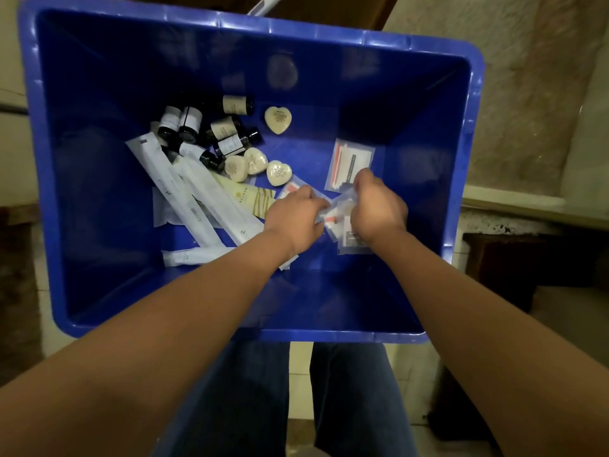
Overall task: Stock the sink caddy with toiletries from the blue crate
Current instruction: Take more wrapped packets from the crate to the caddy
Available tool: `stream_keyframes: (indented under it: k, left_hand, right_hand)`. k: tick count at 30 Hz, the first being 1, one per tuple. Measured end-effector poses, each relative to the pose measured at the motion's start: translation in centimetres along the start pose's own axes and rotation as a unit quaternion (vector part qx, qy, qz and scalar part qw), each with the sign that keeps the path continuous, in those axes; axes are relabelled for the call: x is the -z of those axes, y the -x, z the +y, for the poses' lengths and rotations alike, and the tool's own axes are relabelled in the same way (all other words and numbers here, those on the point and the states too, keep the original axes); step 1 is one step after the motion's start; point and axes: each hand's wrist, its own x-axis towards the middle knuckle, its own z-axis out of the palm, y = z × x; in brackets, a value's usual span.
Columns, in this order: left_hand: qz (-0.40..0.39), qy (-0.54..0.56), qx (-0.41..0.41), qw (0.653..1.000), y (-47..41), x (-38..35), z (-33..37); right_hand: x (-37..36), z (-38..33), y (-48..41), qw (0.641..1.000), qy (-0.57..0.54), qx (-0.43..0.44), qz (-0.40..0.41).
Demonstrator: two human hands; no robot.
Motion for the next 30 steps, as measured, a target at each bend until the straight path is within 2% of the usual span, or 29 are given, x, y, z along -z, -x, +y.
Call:
stream_keyframes:
  k: [3,7,13,16,18,20,23,30]
  left_hand:
    - [-0.004,0.014,0.008,1.0,0.0,0.2,0.1]
    - [-0.006,0.055,0.018,0.998,0.1,0.5,0.4]
    - [0.015,0.072,0.033,0.997,0.4,1.5,0.3]
    - [0.026,0.066,0.062,0.996,0.4,2.0,-0.1]
    - [0.041,0.088,0.093,0.991,0.5,2.2,-0.7]
    - [0.056,0.095,0.109,0.988,0.5,2.1,-1.3]
    - [0.068,0.09,0.116,0.987,0.5,1.8,-1.9]
    - [0.09,0.095,0.111,0.985,0.3,0.5,-2.2]
  right_hand:
    - [0.6,0.0,-0.4,0.998,0.053,0.008,-0.045]
    - [1.1,-0.2,-0.5,0.996,0.039,0.031,-0.074]
    - [1.9,-1.4,-0.2,0.983,-0.176,0.001,-0.056]
    - [2.1,-1.8,-0.4,0.972,-0.234,-0.015,-0.031]
    - [2.0,-1.6,-0.7,0.981,-0.193,-0.003,-0.021]
    - [1.5,-1.2,-0.9,0.996,-0.074,0.045,-0.027]
    - [0.4,-0.9,-0.8,0.992,0.069,0.099,-0.043]
    - [-1.7,-1.0,-0.3,0.977,0.186,0.105,-0.003]
